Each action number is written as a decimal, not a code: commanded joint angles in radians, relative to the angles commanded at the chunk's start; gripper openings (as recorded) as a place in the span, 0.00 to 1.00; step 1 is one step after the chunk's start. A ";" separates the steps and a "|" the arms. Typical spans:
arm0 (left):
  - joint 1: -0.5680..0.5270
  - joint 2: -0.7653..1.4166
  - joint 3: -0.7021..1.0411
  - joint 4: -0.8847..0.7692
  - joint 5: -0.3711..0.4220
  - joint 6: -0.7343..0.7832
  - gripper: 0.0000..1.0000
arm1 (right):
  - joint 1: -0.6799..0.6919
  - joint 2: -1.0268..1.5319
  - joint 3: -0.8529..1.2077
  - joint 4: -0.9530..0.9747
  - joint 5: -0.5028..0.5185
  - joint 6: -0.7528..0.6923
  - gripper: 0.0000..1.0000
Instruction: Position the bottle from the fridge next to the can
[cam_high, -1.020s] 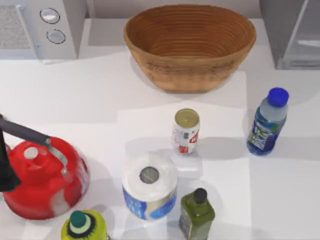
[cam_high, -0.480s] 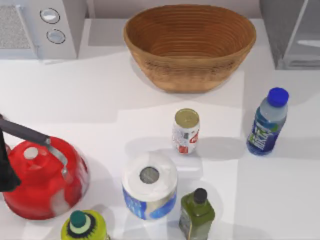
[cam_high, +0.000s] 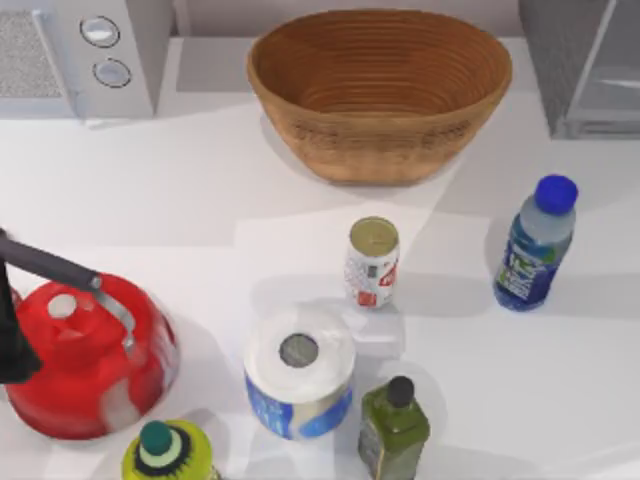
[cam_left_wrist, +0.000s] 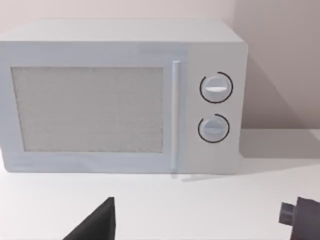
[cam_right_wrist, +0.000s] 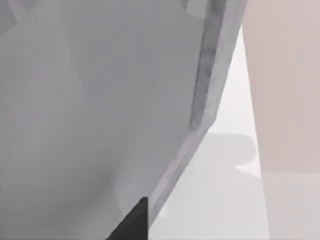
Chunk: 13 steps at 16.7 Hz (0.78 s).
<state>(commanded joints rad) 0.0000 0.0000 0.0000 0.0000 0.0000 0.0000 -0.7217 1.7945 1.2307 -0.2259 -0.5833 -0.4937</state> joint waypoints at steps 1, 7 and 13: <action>0.000 0.000 0.000 0.000 0.000 0.000 1.00 | 0.070 -0.012 -0.020 0.025 0.049 0.044 1.00; 0.000 0.000 0.000 0.000 0.000 0.000 1.00 | 0.526 -0.112 -0.161 0.189 0.380 0.332 1.00; 0.000 0.000 0.000 0.000 0.000 0.000 1.00 | 0.695 -0.175 -0.238 0.273 0.538 0.477 1.00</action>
<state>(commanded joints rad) 0.0000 0.0000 0.0000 0.0000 0.0000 0.0000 -0.0267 1.6194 0.9932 0.0474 -0.0450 -0.0167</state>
